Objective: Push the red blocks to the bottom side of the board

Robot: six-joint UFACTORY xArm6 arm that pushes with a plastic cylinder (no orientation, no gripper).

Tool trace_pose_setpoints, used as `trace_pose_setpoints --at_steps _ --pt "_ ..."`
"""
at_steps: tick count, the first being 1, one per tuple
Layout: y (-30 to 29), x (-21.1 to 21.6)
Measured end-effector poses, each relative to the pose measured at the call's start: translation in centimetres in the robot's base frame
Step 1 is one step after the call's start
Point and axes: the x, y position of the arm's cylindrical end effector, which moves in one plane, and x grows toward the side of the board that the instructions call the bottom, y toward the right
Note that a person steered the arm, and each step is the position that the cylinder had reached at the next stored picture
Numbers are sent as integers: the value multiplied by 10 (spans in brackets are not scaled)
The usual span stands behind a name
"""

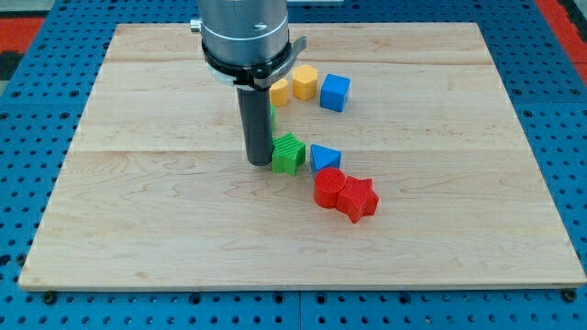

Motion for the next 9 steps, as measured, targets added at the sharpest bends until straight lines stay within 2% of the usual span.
trace_pose_setpoints --at_steps 3,4,5,7,8,9 --pt "-22 6" --pt "-22 35" --pt "-13 68" --pt "39 70" --pt "47 76" --pt "50 99"
